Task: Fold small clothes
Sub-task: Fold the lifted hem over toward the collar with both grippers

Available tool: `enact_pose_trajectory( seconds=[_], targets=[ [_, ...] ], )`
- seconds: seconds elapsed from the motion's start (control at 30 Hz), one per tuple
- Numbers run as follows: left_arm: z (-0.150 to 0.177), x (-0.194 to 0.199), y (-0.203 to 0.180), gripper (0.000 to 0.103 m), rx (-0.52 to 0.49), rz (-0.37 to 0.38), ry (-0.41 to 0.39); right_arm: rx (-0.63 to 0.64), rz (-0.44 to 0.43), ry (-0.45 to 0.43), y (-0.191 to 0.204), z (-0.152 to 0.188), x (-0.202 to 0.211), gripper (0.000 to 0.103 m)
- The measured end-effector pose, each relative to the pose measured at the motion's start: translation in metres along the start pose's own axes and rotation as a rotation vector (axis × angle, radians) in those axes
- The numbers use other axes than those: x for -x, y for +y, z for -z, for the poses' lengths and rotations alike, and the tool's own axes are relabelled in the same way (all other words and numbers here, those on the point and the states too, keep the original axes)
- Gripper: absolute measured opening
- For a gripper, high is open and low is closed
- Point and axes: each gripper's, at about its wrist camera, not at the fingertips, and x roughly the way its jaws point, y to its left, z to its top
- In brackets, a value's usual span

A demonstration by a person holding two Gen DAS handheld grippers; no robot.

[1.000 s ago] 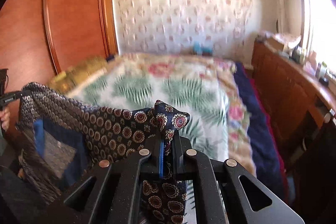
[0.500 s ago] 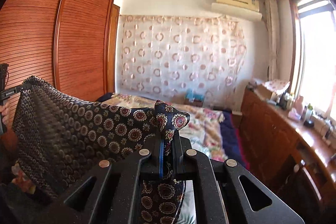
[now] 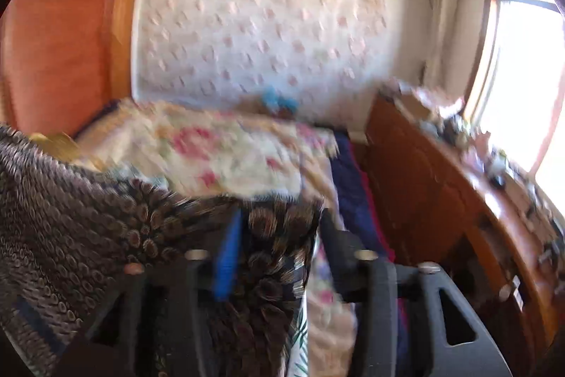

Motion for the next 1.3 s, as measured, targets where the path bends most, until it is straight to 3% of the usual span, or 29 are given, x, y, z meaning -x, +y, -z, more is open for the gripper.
enact_pose_trajectory(
  seconds=[0.07, 0.13, 0.17, 0.47, 0.53, 0.93, 1.03, 1.13, 1.3],
  targets=[
    [0.013, -0.003, -0.001, 0.05, 0.013, 0.022, 0.015, 0.004, 0.001, 0.037, 0.011, 0.011, -0.016, 0.05],
    [0.027, -0.001, -0.001, 0.083, 0.026, 0.047, 0.028, 0.002, -0.011, 0.052, 0.021, 0.025, -0.02, 0.05],
    [0.03, 0.001, -0.004, 0.086, 0.024, 0.059, 0.035, -0.005, -0.033, 0.057, 0.024, 0.031, -0.02, 0.05],
    [0.051, 0.015, -0.031, 0.086, 0.03, 0.126, 0.072, 0.0, -0.098, 0.098, 0.018, 0.073, 0.003, 0.05],
    [0.059, 0.019, -0.039, 0.086, 0.02, 0.132, 0.082, -0.019, -0.111, 0.112, -0.007, 0.084, 0.006, 0.05],
    [0.114, 0.029, -0.055, 0.086, 0.029, 0.149, 0.166, -0.12, -0.14, 0.244, -0.049, 0.128, -0.008, 0.05],
    [0.123, 0.028, -0.052, 0.086, 0.05, 0.155, 0.181, -0.12, -0.135, 0.27, -0.053, 0.132, -0.013, 0.036],
    [0.13, 0.031, -0.05, 0.086, 0.052, 0.142, 0.187, -0.102, -0.147, 0.272, -0.053, 0.132, -0.013, 0.007],
    [0.136, 0.034, -0.046, 0.086, 0.069, 0.136, 0.184, -0.065, -0.161, 0.213, -0.035, 0.121, -0.009, 0.004]
  ],
)
